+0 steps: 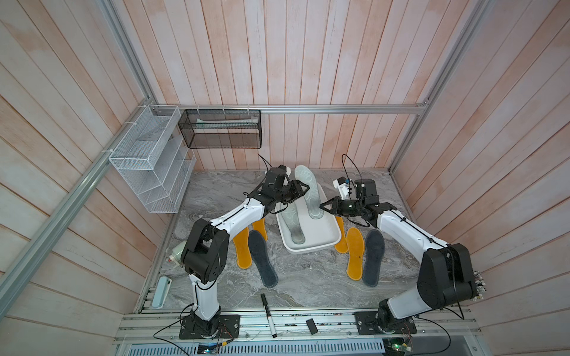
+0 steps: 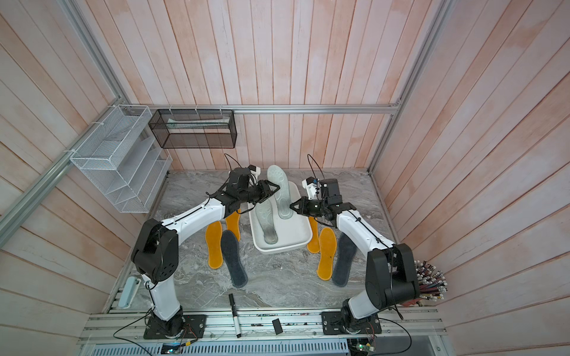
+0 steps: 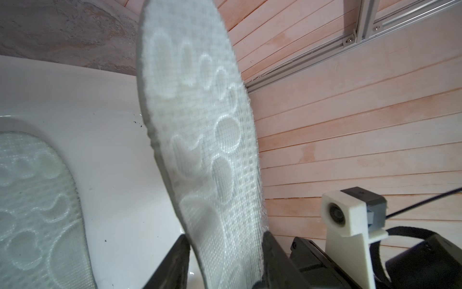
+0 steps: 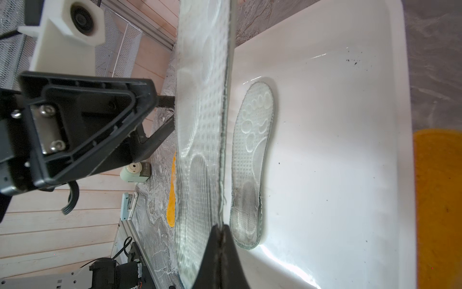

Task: Put the insoles into the storage box
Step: Pick up the insole from the center of the board.

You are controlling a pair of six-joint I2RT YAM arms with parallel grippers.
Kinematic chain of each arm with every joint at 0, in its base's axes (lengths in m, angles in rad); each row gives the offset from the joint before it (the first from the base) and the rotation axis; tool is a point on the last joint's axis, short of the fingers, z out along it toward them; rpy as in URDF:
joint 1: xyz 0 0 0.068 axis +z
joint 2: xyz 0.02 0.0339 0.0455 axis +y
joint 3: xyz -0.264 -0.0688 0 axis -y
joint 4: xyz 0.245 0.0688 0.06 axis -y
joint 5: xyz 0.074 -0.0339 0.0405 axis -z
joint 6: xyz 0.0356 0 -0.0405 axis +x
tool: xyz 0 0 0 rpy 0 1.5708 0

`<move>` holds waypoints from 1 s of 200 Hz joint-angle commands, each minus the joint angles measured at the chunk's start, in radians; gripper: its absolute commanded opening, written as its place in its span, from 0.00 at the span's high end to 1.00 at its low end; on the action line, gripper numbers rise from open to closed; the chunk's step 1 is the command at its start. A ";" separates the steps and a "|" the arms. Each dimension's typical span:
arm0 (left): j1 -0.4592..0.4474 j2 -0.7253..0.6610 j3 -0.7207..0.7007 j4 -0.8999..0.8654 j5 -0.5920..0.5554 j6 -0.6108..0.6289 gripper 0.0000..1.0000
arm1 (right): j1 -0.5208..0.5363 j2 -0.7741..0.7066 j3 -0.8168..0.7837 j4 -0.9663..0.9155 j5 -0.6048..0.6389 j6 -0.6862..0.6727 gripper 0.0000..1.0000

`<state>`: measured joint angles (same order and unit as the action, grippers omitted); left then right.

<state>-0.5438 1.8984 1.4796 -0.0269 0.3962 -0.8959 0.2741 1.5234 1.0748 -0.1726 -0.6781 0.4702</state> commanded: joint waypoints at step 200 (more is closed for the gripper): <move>-0.002 0.086 0.044 0.041 0.070 -0.016 0.81 | 0.002 0.047 0.001 0.037 -0.015 0.002 1.00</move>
<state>-0.5438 1.9606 1.4979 -0.0071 0.4419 -0.9127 0.2741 1.5551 1.0748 -0.1493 -0.6800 0.4717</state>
